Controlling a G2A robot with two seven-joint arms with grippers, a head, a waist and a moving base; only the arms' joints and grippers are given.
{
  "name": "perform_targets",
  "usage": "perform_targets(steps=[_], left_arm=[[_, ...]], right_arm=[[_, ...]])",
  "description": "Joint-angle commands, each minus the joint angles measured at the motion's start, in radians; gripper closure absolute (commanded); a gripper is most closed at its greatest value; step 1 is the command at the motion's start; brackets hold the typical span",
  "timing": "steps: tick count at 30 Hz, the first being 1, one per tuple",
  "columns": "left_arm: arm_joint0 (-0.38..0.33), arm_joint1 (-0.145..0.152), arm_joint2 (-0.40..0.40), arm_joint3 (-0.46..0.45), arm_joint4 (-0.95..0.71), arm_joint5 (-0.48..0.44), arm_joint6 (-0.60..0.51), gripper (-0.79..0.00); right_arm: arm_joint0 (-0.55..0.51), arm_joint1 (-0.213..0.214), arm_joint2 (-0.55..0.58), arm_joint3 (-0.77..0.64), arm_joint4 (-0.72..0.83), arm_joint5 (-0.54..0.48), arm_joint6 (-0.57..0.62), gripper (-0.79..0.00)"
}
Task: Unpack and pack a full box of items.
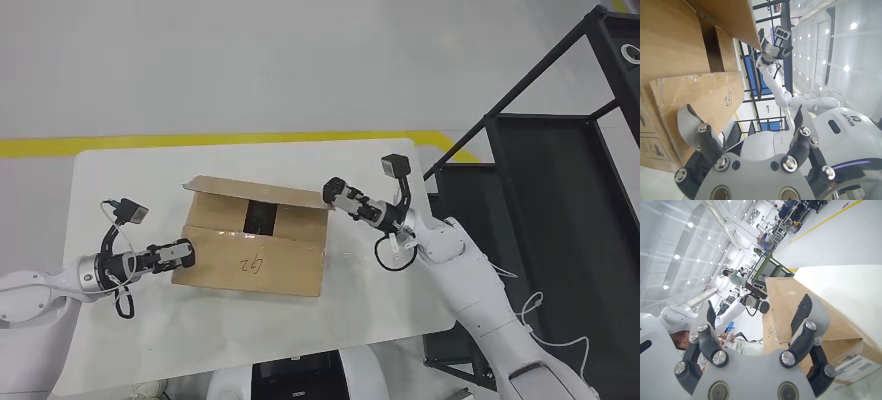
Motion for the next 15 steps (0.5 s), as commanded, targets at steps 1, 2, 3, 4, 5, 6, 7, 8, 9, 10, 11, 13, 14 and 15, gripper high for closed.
perform_targets(steps=[1, 2, 3, 4, 5, 6, 7, 8, 9, 10, 11, 13, 14, 15], left_arm=[[0.0, 0.0, 0.001, 0.001, 0.002, -0.001, 0.001, -0.785], [0.0, 0.0, 0.001, 0.002, 0.002, -0.002, 0.001, -0.785], [0.001, 0.0, 0.002, 0.002, 0.003, -0.004, 0.001, -0.785], [0.0, 0.001, 0.005, 0.0, 0.005, -0.008, -0.007, -0.785], [-0.001, 0.001, 0.008, 0.001, 0.005, -0.013, -0.013, -0.785], [-0.002, 0.001, 0.01, 0.003, 0.005, -0.016, -0.016, -0.785], [-0.005, 0.001, 0.012, 0.004, 0.005, -0.017, -0.02, -0.785], [-0.007, 0.001, 0.014, 0.007, 0.004, -0.017, -0.021, -0.785], [-0.012, 0.001, 0.015, 0.009, 0.01, -0.018, -0.023, -0.785], [-0.016, 0.002, 0.016, 0.011, 0.018, -0.02, -0.022, -0.785], [-0.02, 0.001, 0.017, 0.013, 0.017, -0.02, -0.021, -0.785], [-0.029, 0.002, 0.02, 0.013, 0.019, -0.024, -0.023, -0.785], [-0.032, 0.001, 0.023, 0.012, 0.019, -0.026, -0.025, -0.785], [-0.036, 0.001, 0.025, 0.011, 0.018, -0.027, -0.024, -0.785]], right_arm=[[-0.036, 0.005, 0.001, -0.035, -0.007, 0.021, 0.024, -0.785], [-0.05, 0.007, -0.001, -0.045, -0.01, 0.029, 0.03, -0.785], [-0.062, 0.008, -0.004, -0.051, -0.014, 0.036, 0.032, -0.785], [-0.073, 0.008, -0.009, -0.057, -0.012, 0.046, 0.03, -0.785], [-0.083, 0.008, -0.015, -0.064, -0.015, 0.053, 0.032, -0.785], [-0.092, 0.008, -0.023, -0.07, -0.019, 0.058, 0.035, -0.785], [-0.1, 0.008, -0.03, -0.076, -0.019, 0.064, 0.036, -0.785], [-0.106, 0.008, -0.036, -0.08, -0.022, 0.072, 0.036, -0.785], [-0.111, 0.008, -0.042, -0.083, -0.025, 0.08, 0.035, -0.785], [-0.114, 0.008, -0.047, -0.085, -0.031, 0.086, 0.035, -0.785], [-0.117, 0.008, -0.05, -0.082, -0.038, 0.095, 0.029, -0.785], [-0.118, 0.007, -0.054, -0.076, -0.077, 0.114, 0.001, -0.785], [-0.121, 0.005, -0.058, -0.075, -0.09, 0.121, -0.019, -0.785], [-0.124, 0.004, -0.064, -0.076, -0.091, 0.128, -0.036, -0.785]])
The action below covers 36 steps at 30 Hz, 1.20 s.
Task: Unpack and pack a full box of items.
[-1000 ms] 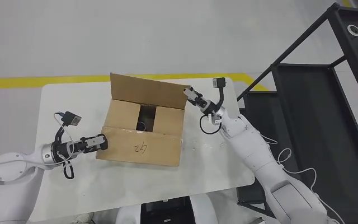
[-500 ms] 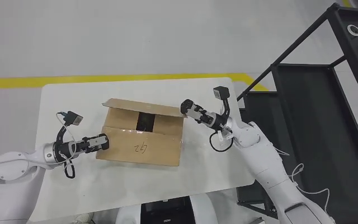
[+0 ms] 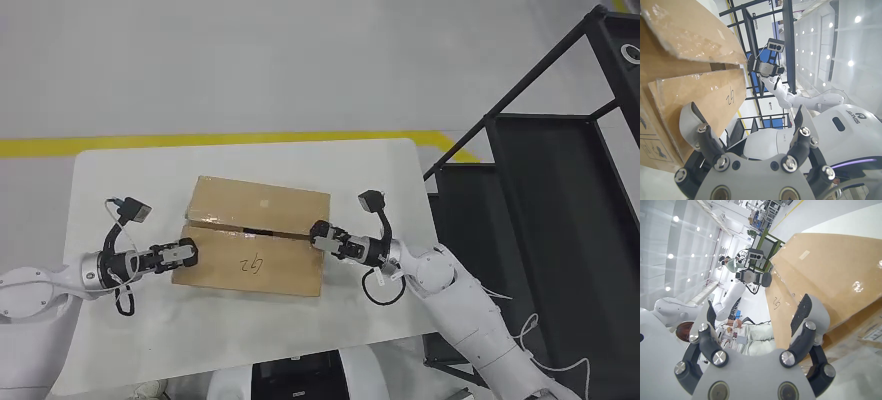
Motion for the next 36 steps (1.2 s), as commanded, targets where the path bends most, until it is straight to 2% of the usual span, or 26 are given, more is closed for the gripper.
perform_targets(steps=[1, 5, 12, 22, 27, 36], left_arm=[[-0.007, -0.001, 0.006, -0.002, -0.001, -0.002, 0.001, -0.785], [-0.016, -0.001, 0.015, -0.006, -0.002, -0.007, 0.004, -0.785], [-0.026, -0.004, -0.002, -0.013, -0.066, -0.027, 0.053, -0.785], [-0.124, -0.014, 0.057, 0.059, -0.11, -0.021, 0.03, -0.785], [-0.177, -0.018, 0.1, 0.131, -0.036, -0.022, 0.022, -0.785], [-0.2, -0.02, 0.11, 0.166, -0.021, -0.087, 0.016, -0.785]], right_arm=[[-0.004, -0.003, -0.01, 0.001, -0.011, 0.012, -0.034, -0.785], [-0.006, -0.007, -0.021, 0.003, -0.027, 0.021, -0.081, -0.785], [-0.008, -0.007, -0.024, 0.0, -0.052, 0.037, -0.094, -0.785], [-0.012, -0.004, -0.028, 0.0, -0.094, 0.041, -0.093, -0.785], [-0.015, -0.002, -0.026, -0.013, -0.097, 0.032, -0.096, -0.785], [-0.013, -0.003, -0.041, -0.031, -0.091, 0.013, -0.099, -0.785]])
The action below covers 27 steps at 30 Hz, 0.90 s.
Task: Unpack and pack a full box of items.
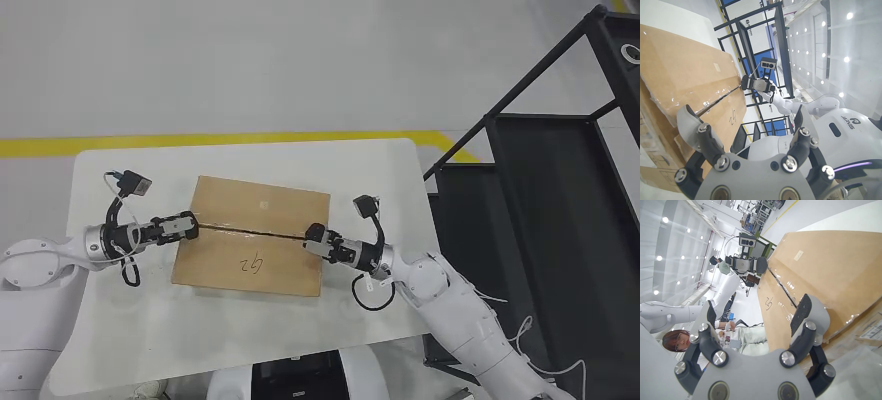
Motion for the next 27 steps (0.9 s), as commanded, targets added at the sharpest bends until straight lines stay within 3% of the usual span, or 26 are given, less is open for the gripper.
perform_targets(steps=[1, 17, 23, 27], left_arm=[[0.003, 0.0, -0.002, 0.008, 0.001, -0.016, 0.014, -0.785], [-0.024, 0.003, 0.013, 0.046, 0.077, -0.019, 0.03, -0.785], [-0.022, 0.004, 0.012, 0.043, 0.077, -0.017, 0.03, -0.785], [-0.022, 0.004, 0.012, 0.043, 0.077, -0.017, 0.03, -0.785]], right_arm=[[0.004, -0.001, -0.009, 0.002, 0.001, -0.002, 0.003, -0.785], [0.017, 0.0, -0.004, -0.001, 0.034, -0.025, -0.008, -0.785], [-0.038, 0.021, 0.118, -0.018, 0.087, -0.034, -0.042, -0.785], [-0.116, 0.04, 0.23, -0.014, 0.012, 0.009, -0.101, -0.785]])
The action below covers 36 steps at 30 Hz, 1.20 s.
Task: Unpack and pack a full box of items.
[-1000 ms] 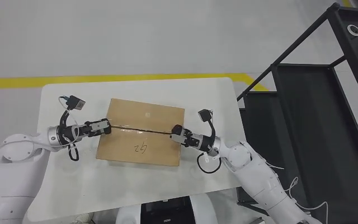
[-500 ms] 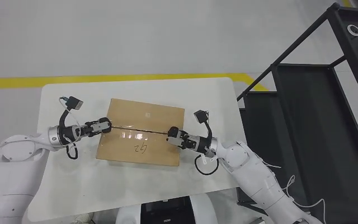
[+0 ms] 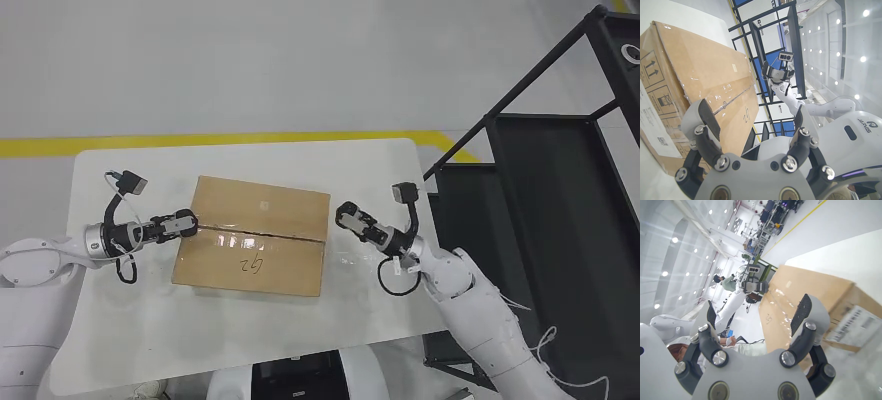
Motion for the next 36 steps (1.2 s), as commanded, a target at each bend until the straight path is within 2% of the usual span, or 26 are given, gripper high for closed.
perform_targets(steps=[1, 3, 6, 8, 11, 15, 21, 25, 36], left_arm=[[0.0, 0.0, 0.0, 0.0, 0.0, 0.0, 0.0, -0.785], [0.0, 0.0, 0.0, 0.0, 0.0, 0.0, 0.0, -0.785], [0.0, 0.0, 0.0, 0.0, 0.0, 0.0, 0.0, -0.785], [0.0, 0.0, 0.0, 0.0, 0.0, 0.0, 0.0, -0.785], [0.0, 0.0, 0.0, 0.0, 0.0, 0.0, 0.0, -0.785], [0.0, 0.0, 0.0, 0.0, 0.0, 0.0, 0.0, -0.785], [0.0, 0.0, 0.0, 0.0, 0.0, 0.0, 0.0, -0.785], [0.0, 0.0, 0.0, 0.0, 0.0, 0.0, 0.0, -0.785], [0.0, 0.0, 0.0, 0.0, 0.0, 0.0, 0.0, -0.785]], right_arm=[[-0.048, 0.006, 0.049, -0.005, -0.022, 0.015, -0.036, -0.785], [-0.08, 0.014, 0.082, -0.011, -0.071, 0.014, -0.024, -0.785], [-0.118, 0.029, 0.103, -0.04, -0.116, 0.005, 0.097, -0.785], [-0.135, 0.041, 0.14, -0.057, -0.099, 0.026, 0.173, -0.785], [-0.174, 0.056, 0.218, -0.093, -0.133, 0.07, 0.207, -0.785], [-0.236, 0.067, 0.278, -0.15, -0.34, 0.174, 0.163, -0.785], [-0.24, 0.068, 0.215, -0.131, -0.614, 0.237, 0.137, -0.785], [-0.222, 0.065, 0.189, -0.125, -0.632, 0.242, 0.092, -0.785], [-0.222, 0.065, 0.189, -0.125, -0.632, 0.242, 0.092, -0.785]])
